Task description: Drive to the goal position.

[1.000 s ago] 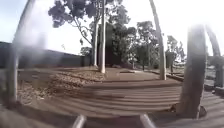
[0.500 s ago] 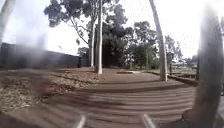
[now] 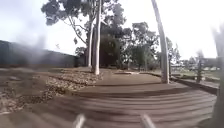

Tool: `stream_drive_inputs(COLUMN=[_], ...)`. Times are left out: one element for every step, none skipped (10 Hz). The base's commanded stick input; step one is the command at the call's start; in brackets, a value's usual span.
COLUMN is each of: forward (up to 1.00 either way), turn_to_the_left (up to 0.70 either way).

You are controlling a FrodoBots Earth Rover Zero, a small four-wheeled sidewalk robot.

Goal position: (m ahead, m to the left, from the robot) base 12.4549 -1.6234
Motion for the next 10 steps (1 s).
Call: stream_drive_inputs(forward=[0.7,0.7,0.7,0.7,0.7,0.7,0.7,0.7,0.7,0.7], turn_to_the_left=[-0.04,-0.1,-0.28,-0.28,-0.28,-0.28,-0.28,-0.28,-0.28,-0.28])
